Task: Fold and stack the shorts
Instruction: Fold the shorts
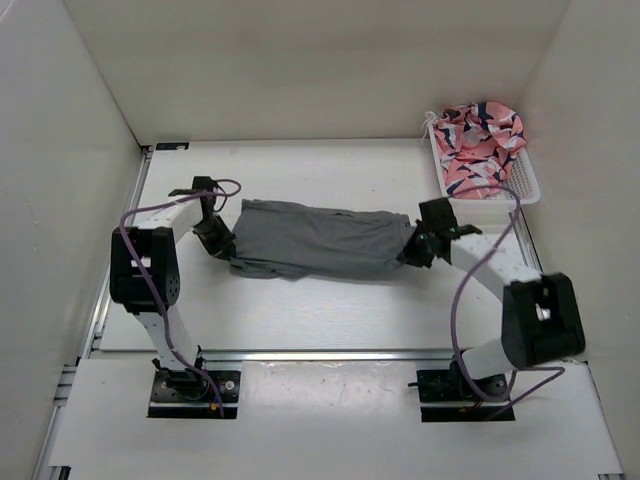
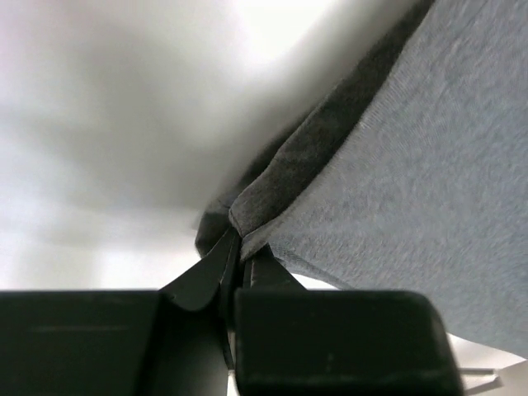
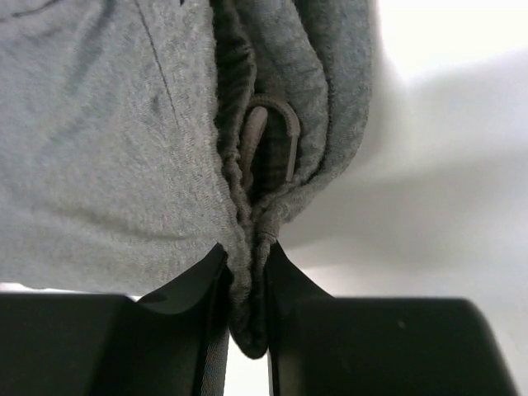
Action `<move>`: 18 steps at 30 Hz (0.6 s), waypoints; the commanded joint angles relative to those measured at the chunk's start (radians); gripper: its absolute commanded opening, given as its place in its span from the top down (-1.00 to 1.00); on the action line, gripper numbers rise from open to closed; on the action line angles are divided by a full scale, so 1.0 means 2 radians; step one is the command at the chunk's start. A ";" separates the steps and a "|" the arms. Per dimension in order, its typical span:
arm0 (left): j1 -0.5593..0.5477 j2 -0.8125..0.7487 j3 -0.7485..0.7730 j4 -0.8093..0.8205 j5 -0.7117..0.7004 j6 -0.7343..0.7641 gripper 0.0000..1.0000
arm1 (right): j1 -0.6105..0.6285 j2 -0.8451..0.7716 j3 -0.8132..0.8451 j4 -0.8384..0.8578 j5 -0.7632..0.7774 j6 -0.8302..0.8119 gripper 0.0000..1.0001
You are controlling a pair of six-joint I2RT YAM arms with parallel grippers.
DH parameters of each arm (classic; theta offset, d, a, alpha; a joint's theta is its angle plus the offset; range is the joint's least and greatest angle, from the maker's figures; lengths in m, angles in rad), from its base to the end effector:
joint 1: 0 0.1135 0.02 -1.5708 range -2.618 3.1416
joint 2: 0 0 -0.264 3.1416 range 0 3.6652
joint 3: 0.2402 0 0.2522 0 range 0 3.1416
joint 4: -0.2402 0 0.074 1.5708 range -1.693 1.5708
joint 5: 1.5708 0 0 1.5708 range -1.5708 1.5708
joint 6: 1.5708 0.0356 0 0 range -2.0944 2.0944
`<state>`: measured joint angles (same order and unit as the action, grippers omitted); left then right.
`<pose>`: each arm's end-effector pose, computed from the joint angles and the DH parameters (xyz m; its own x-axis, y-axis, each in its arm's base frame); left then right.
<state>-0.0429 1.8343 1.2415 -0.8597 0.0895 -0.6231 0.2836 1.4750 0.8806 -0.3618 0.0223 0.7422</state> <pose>0.3379 -0.0177 0.1726 -0.8367 -0.5458 -0.0440 -0.5357 0.8326 -0.1410 0.2829 0.0816 0.1993 -0.7588 0.4827 -0.4373 0.3331 0.8645 0.3763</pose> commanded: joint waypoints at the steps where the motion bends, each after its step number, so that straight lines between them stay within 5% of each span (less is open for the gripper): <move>1: 0.005 -0.057 -0.041 -0.007 -0.023 0.019 0.79 | 0.000 -0.066 -0.081 -0.026 0.026 0.009 1.00; 3: 0.005 -0.063 -0.069 -0.001 -0.010 0.024 0.79 | 0.000 -0.098 -0.110 -0.015 0.014 0.009 0.22; 5: -0.001 -0.063 -0.069 -0.001 -0.009 0.029 0.46 | 0.000 -0.131 -0.137 -0.015 -0.007 0.009 -0.75; 6: -0.001 -0.063 -0.069 -0.001 -0.009 0.029 0.34 | 0.000 -0.143 -0.142 -0.015 -0.012 0.009 -0.88; 11: -0.006 -0.091 -0.033 -0.009 -0.005 0.038 -0.74 | -0.005 -0.207 -0.137 -0.047 0.002 0.009 -1.00; 18: -0.006 -0.080 0.037 -0.035 -0.009 0.042 -0.77 | -0.064 -0.139 -0.122 0.002 -0.047 -0.025 -0.86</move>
<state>-0.0498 1.7176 1.2606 -0.9134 0.0853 -0.5541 0.1898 1.1412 0.6048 -0.4080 -0.0105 0.7296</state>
